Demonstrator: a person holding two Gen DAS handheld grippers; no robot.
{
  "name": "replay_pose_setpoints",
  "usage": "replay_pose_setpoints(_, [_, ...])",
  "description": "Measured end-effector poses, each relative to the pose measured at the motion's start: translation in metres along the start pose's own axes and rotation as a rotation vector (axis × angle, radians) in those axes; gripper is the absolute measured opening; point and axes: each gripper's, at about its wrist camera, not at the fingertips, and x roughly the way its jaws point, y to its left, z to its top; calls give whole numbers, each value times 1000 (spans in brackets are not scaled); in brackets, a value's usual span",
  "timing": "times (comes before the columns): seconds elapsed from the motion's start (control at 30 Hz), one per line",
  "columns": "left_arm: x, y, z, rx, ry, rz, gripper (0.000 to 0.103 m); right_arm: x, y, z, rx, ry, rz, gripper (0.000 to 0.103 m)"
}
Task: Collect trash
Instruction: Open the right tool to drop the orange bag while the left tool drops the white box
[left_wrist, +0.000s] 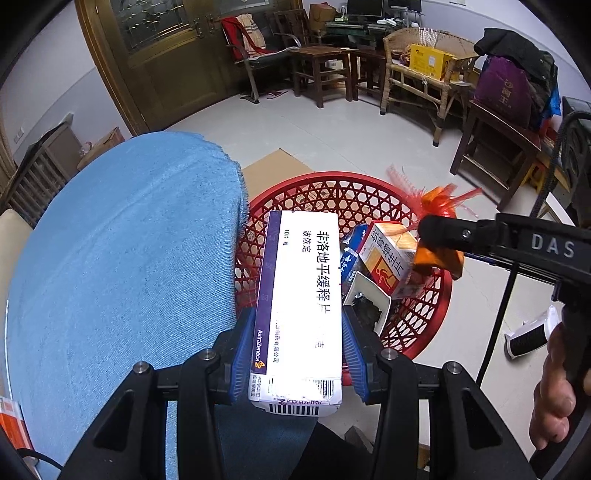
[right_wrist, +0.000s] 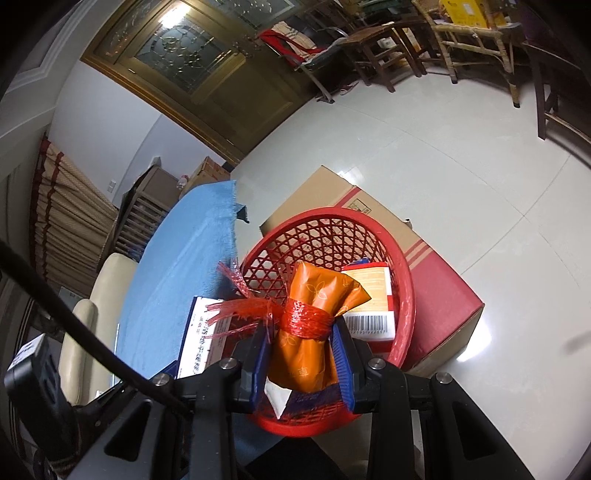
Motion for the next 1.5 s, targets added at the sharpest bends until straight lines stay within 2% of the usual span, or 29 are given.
replay_pose_setpoints(0.27, [-1, -4, 0, 6, -5, -2, 48, 11, -7, 2, 14, 15, -21, 36])
replay_pose_setpoints(0.5, [-13, -7, -1, 21, -39, 16, 49, 3, -4, -1, 9, 8, -13, 36])
replay_pose_setpoints(0.93, [-65, -2, 3, 17, -196, 117, 64, -14, 17, -9, -21, 10, 21, 36])
replay_pose_setpoints(1.33, [-125, 24, -7, -72, -289, 177, 66, -33, 59, -16, -111, 1, 52, 36])
replay_pose_setpoints(1.4, [-135, 32, -12, -90, -297, 201, 69, -35, 68, -19, -132, 0, 57, 36])
replay_pose_setpoints(1.43, [-142, 37, -15, -105, -304, 210, 77, -36, 74, -20, -145, 2, 61, 36])
replay_pose_setpoints(1.5, [-154, 47, -23, -138, -328, 222, 80, -38, 86, -25, -172, 3, 65, 36])
